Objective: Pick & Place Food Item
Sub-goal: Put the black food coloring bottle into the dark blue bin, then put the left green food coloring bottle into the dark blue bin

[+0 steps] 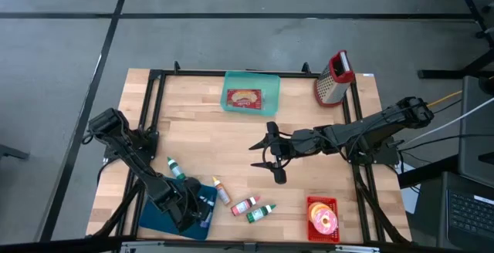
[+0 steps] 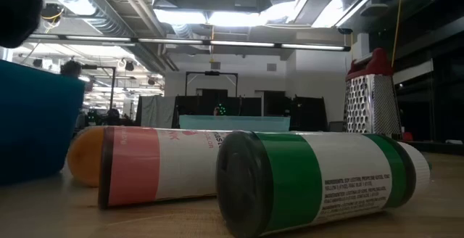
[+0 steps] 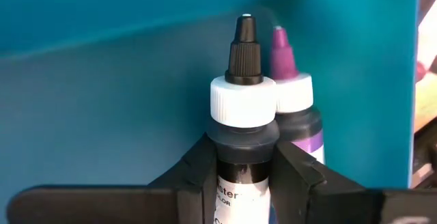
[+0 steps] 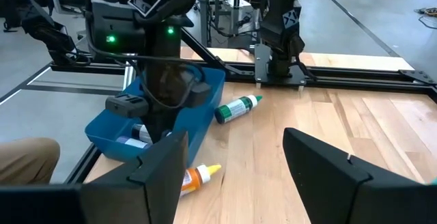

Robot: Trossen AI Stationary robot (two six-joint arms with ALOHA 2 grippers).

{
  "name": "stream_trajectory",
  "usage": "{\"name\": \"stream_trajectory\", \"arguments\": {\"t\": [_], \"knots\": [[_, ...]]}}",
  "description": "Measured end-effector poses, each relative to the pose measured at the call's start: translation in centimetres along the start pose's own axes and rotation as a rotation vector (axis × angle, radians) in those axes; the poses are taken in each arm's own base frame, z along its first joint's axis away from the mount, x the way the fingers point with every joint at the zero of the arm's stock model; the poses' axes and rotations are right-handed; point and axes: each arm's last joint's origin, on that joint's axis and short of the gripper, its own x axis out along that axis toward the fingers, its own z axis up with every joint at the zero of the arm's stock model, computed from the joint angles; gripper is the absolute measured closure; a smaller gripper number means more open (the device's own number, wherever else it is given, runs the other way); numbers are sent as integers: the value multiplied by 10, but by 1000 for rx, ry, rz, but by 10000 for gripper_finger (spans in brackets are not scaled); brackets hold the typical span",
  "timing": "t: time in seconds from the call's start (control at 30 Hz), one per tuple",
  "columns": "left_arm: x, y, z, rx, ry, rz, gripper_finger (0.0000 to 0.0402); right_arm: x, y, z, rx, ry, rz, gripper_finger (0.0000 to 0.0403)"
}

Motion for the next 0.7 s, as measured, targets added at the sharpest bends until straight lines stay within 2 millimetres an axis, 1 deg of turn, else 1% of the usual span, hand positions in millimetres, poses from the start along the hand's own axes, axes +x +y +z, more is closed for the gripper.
{"name": "stream_trajectory", "arguments": {"t": [0.1,0.17,0.43,0.57,0.7], "knots": [[1,-2,4,4,-7,-5,304,0,0,0,0,0,0,158],[1,-2,5,4,-15,-5,290,0,0,0,0,0,0,158],[-1,-1,2,10,25,7,204,0,0,-1,-3,13,7,158],[-11,-2,4,11,-6,-26,184,0,0,-1,-5,12,6,158],[-30,-6,10,4,-121,-130,181,0,-2,-1,-4,12,2,158]]}}
